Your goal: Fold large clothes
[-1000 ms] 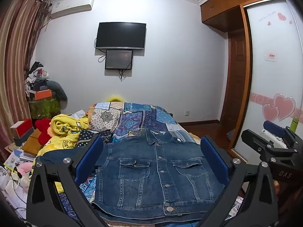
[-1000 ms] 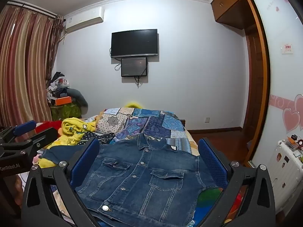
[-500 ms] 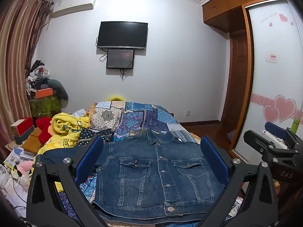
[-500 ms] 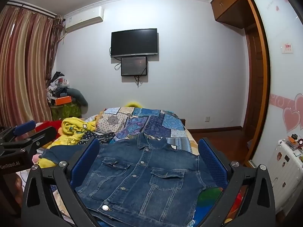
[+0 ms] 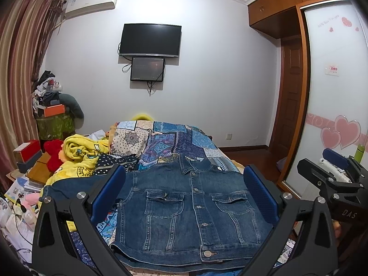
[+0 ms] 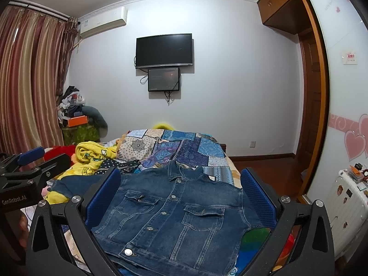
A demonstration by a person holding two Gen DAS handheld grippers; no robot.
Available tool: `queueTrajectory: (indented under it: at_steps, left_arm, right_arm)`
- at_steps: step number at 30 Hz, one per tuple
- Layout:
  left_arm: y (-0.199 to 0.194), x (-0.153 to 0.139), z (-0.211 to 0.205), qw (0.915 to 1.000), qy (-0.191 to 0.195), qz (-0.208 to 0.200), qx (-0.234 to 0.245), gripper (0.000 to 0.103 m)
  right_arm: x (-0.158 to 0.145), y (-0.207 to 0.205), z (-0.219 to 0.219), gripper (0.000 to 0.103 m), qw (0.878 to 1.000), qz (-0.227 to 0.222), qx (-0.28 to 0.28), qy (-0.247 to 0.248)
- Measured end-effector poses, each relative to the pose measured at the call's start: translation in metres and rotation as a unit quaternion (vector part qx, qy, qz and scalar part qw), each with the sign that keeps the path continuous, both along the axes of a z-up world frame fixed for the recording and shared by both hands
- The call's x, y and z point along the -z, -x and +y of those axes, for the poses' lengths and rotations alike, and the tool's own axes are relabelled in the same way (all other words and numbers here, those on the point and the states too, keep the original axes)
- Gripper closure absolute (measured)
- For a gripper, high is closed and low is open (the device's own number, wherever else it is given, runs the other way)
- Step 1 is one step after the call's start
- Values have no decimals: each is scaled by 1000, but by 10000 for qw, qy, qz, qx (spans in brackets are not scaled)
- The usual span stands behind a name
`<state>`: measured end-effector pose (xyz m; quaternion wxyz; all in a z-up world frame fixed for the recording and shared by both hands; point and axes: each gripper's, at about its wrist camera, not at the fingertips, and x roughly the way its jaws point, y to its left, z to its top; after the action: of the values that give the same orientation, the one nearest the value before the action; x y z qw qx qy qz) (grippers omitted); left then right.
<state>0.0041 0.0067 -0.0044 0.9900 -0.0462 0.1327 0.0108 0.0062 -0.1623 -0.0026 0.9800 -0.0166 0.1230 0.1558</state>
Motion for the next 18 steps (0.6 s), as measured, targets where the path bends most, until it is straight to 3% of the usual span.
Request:
queueTrajectory:
  at_steps: [18]
  left_arm:
    - [-3, 1, -1, 10000, 49, 75, 5, 0]
  right_arm:
    - [2, -1, -1, 0, 10000, 23, 10, 13]
